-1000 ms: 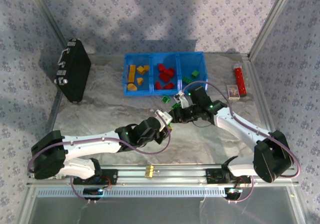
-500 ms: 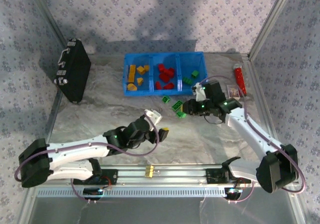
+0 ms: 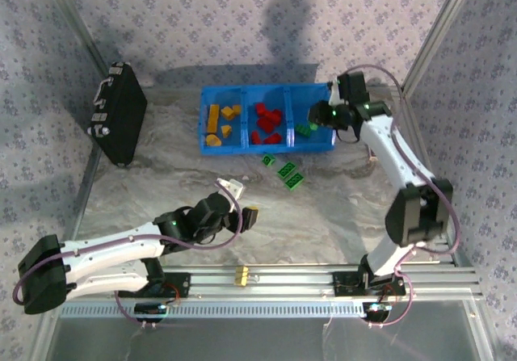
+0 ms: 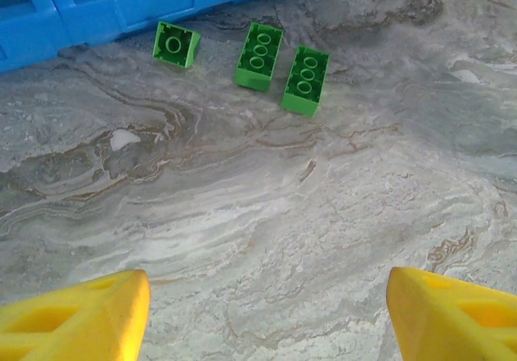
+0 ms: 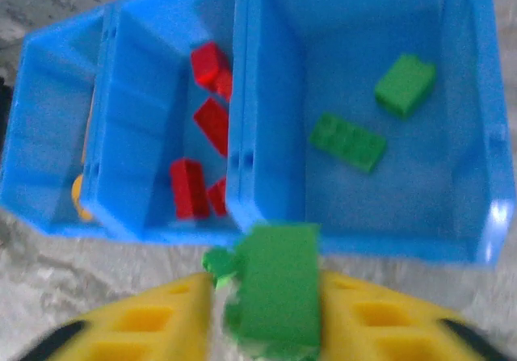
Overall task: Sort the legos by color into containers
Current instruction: Place the lego in the container.
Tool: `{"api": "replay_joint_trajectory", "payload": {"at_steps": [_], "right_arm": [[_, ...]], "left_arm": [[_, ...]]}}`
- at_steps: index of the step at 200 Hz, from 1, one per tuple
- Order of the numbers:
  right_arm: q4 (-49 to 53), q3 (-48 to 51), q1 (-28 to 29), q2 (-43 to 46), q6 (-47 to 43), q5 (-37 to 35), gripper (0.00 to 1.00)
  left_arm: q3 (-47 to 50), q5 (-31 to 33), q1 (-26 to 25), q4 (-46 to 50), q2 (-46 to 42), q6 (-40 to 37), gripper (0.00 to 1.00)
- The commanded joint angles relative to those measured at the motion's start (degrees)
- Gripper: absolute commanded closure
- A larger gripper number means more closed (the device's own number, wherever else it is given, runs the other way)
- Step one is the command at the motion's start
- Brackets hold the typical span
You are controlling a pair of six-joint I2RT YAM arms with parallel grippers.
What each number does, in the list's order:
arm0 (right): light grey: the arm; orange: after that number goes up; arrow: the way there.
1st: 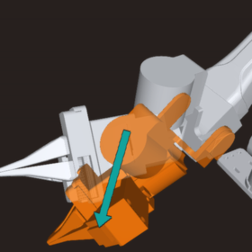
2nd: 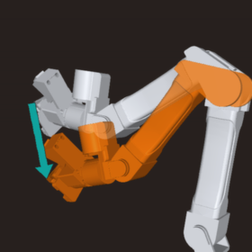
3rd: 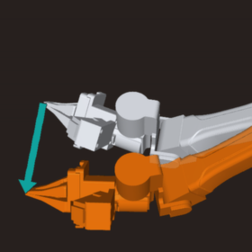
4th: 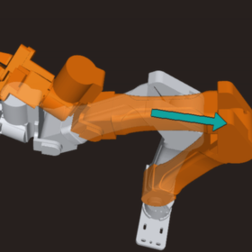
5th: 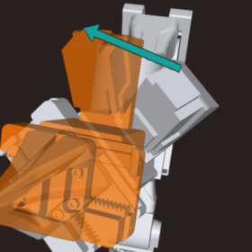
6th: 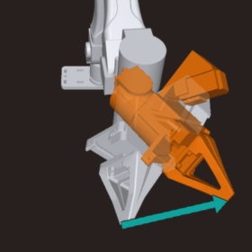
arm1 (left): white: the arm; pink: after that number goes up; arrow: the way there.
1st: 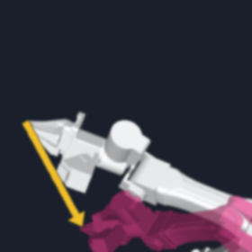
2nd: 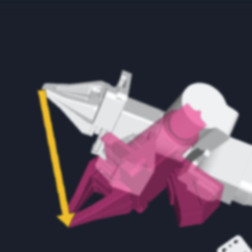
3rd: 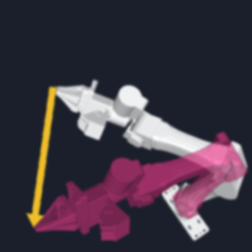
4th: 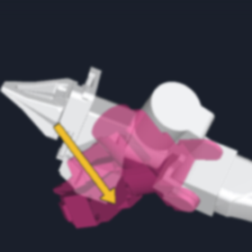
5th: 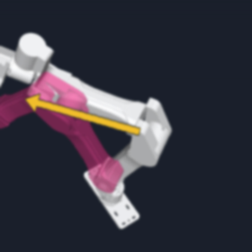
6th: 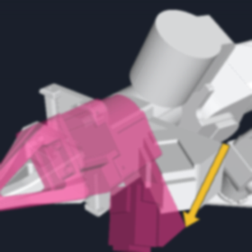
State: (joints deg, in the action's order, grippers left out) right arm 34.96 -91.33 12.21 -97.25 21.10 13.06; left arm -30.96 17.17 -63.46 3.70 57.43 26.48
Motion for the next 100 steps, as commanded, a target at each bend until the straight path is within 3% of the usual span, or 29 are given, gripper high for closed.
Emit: {"api": "replay_joint_trajectory", "payload": {"at_steps": [1, 12, 40, 100], "right_arm": [[0.78, -6.35, -1.01, -5.16, -1.52, -3.04, 0.11], [-0.24, -4.77, -0.73, -3.91, -0.74, -4.91, 0.01], [-12.37, 10.56, -0.21, 6.9, 1.16, -2.47, 0.01], [-13.01, 33.39, -0.51, 23.07, 1.39, -1.37, 0.01]], "left_arm": [[-1.5, -1.0, 0.01, 2.11, -1.0, 1.21, 0.23], [-1.95, -1.09, 0.03, 2.98, -1.01, 1.27, 0.24], [-1.28, -1.08, 0.03, 3.5, -1.62, 1.9, 0.24], [-4.37, -3.57, 1.17, 0.24, 5.83, 0.07, 0.24]]}}
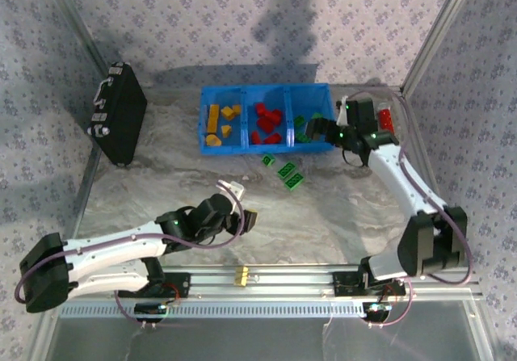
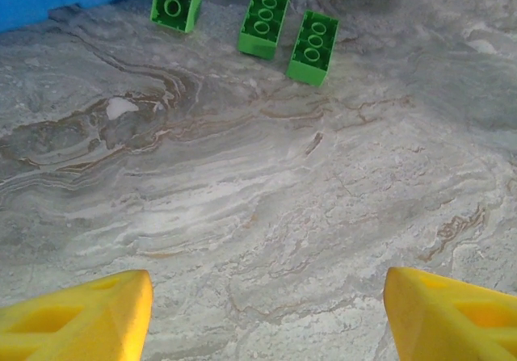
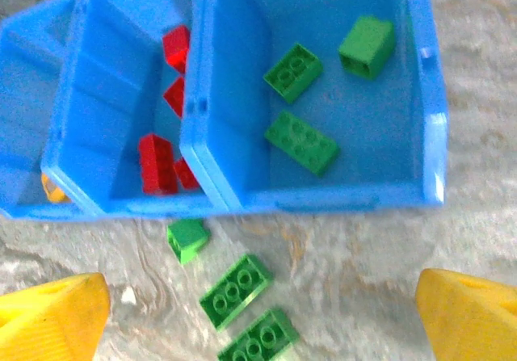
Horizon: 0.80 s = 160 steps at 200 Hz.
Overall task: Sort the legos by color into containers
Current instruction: Place the lego in the container, then pick up the lego from the center of the table.
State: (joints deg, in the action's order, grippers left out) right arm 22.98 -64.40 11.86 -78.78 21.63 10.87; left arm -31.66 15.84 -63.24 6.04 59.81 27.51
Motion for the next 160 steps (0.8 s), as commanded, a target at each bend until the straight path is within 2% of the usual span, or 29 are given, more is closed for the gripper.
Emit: {"api": "replay_joint_trajectory", "payload": {"at_steps": [1, 49, 81, 126, 160], "right_arm": [[-1.02, 6.74, -0.17, 4.87, 0.87, 0.86, 0.01], [0.15, 17.26, -0.34, 15.71, 1.13, 1.93, 0.01], [1.18, 22.01, -0.24, 20.98, 0.87, 2.75, 0.01], [2.05, 25.78, -0.32, 26.09, 0.62, 2.31, 0.01], [2.83, 26.51, -0.66, 27.93, -0.39, 2.66, 0.01]], "left_arm": [[-3.76, -2.35, 0.99, -2.18, 3.64, -0.96, 0.24], [-11.26, -9.7, 5.77, -3.8, 14.63, -0.85, 0.26], [-17.88, -15.74, 12.35, -2.63, 23.05, 2.26, 0.28], [-32.32, -17.8, 15.62, 4.23, 36.5, -6.15, 0.3], [-38.36, -17.03, 17.07, 6.49, 44.06, -11.51, 0.3]]}}
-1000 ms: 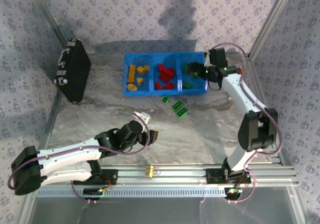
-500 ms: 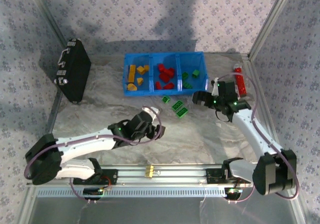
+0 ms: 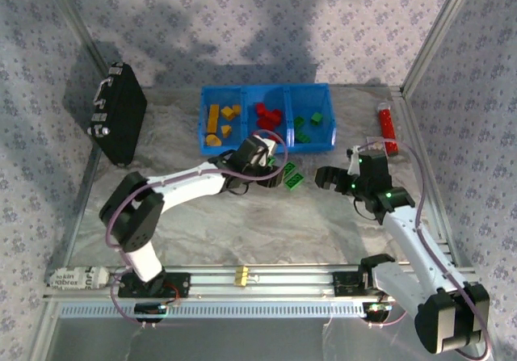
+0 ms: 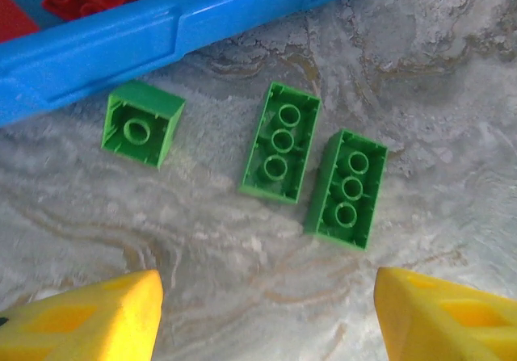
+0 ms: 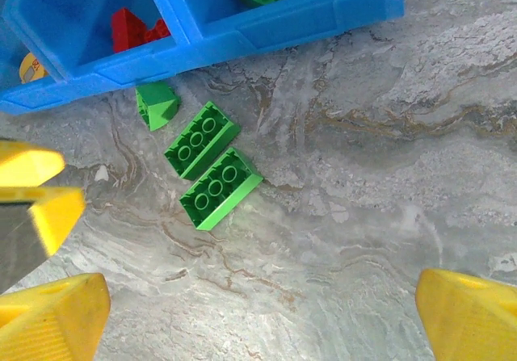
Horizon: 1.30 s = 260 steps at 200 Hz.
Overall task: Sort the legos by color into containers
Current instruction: Pick up the lego from the center of the table.
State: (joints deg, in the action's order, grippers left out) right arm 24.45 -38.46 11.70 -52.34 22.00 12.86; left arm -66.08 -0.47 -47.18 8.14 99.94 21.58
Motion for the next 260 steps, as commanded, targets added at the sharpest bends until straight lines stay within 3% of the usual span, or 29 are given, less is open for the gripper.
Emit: {"api": "replay_joint_trajectory", "payload": {"at_steps": [1, 72, 136, 260], "right_arm": [[1.34, 0.57, -0.52, 1.47, -0.79, 0.67, 0.01], [-0.23, 1.86, -1.16, 1.63, -0.99, 2.07, 0.01], [-1.35, 1.98, -1.43, 0.09, -0.99, 2.34, 0.02], [-2.79, 2.44, -2.01, -1.89, -1.34, 3.11, 0.02]], "left_arm": [[-4.12, -0.61, 0.97, 4.54, 4.16, -5.67, 0.3], [-10.88, 1.88, 3.64, 7.63, 12.56, -8.22, 0.27], [-14.63, -0.8, 6.44, 7.16, 16.39, -10.05, 0.26], [-24.61, -3.56, 7.13, 10.36, 24.99, -11.65, 0.3]]}}
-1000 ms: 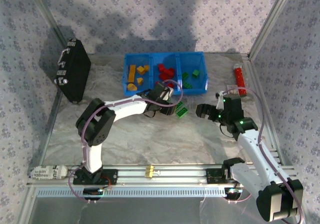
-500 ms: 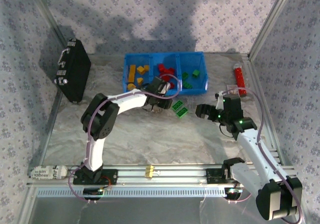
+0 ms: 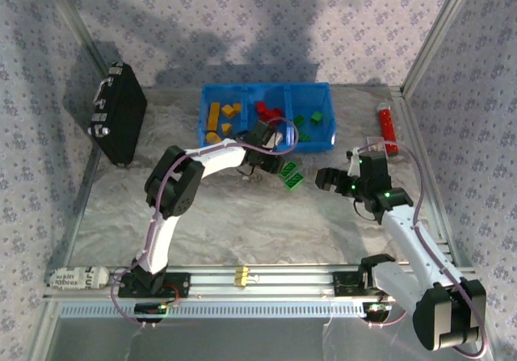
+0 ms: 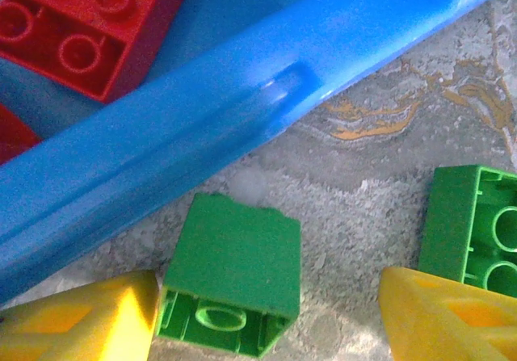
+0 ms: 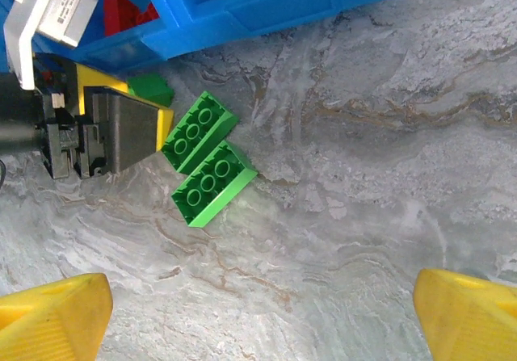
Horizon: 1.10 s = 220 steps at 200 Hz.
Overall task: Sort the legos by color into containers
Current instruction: Pick up the lego from the center of the table, then place the lego in the container.
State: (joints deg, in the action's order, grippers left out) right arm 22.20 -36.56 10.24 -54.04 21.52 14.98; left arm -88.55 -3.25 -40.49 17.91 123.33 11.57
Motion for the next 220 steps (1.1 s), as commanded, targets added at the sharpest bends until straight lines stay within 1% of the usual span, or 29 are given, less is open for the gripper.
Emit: {"api": "replay_joint_trajectory", "payload": {"at_steps": [1, 19, 50, 68, 101, 132, 156, 175, 196, 209, 220], "right_arm": [[-0.51, 0.57, -0.52, -0.19, -0.86, 0.91, 0.02], [-0.31, 0.65, -0.66, -0.11, -0.96, 0.92, 0.02], [-0.15, 0.78, -0.86, 0.24, -0.64, 0.99, 0.02], [-0.07, 0.99, -0.93, 0.55, -0.47, 1.11, 0.03], [1.12, 0.65, -1.02, 2.29, -0.25, 0.95, 0.03], [2.93, -0.2, -1.52, 5.3, -0.16, -0.86, 0.03], [3.42, -0.14, -2.55, 7.05, 0.4, -1.62, 0.03], [3.72, -0.17, -3.29, 7.51, 0.89, -1.23, 0.03], [3.68, 0.01, -3.57, 7.77, 1.46, -0.4, 0.03], [3.57, 0.28, -3.56, 8.0, 1.75, -0.28, 0.03], [3.9, 0.2, -3.56, 8.31, 1.77, -0.11, 0.03]], "left_arm": [[-2.19, -0.79, 0.43, 0.61, 1.63, -1.6, 0.31], [-2.37, -0.83, 0.39, 0.98, 1.83, -1.73, 0.36], [-1.65, -0.47, -0.04, 1.42, 0.93, -2.08, 0.58], [-0.64, 0.65, -0.56, 1.33, -0.13, -2.49, 0.65], [1.11, 3.11, -2.46, 0.43, -4.58, -3.76, 0.71], [0.8, 5.43, -5.1, -0.22, -10.35, -4.84, 0.71], [-1.71, 5.41, -6.31, -0.23, -12.8, -5.24, 0.71], [-8.31, 4.3, -6.67, 2.64, -11.39, -5.74, 0.71], [-19.61, 3.51, -6.66, 7.95, -5.73, -6.95, 0.71], [-30.9, 3.55, -6.65, 13.67, 0.33, -7.69, 0.71], [-43.76, 3.9, -6.36, 20.33, 7.8, -8.05, 0.7]]}}
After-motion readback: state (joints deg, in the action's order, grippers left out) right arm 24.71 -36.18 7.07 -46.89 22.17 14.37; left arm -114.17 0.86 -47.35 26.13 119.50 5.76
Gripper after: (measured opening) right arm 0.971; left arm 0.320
